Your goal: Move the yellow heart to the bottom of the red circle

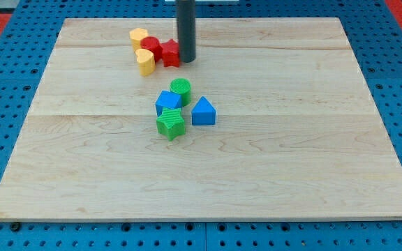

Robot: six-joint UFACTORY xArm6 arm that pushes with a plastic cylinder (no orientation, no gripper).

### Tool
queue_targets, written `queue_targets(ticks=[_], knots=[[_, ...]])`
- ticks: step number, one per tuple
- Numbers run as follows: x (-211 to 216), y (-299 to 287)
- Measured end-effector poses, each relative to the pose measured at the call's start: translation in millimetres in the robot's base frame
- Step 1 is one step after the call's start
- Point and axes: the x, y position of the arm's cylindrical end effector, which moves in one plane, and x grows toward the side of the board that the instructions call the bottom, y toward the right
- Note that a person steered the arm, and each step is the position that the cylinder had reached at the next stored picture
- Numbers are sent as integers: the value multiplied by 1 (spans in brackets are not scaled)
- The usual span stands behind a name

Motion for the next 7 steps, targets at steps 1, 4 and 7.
queue_targets(ticks=[1, 4, 7], knots=[[0, -31], [1, -3], [36, -87]])
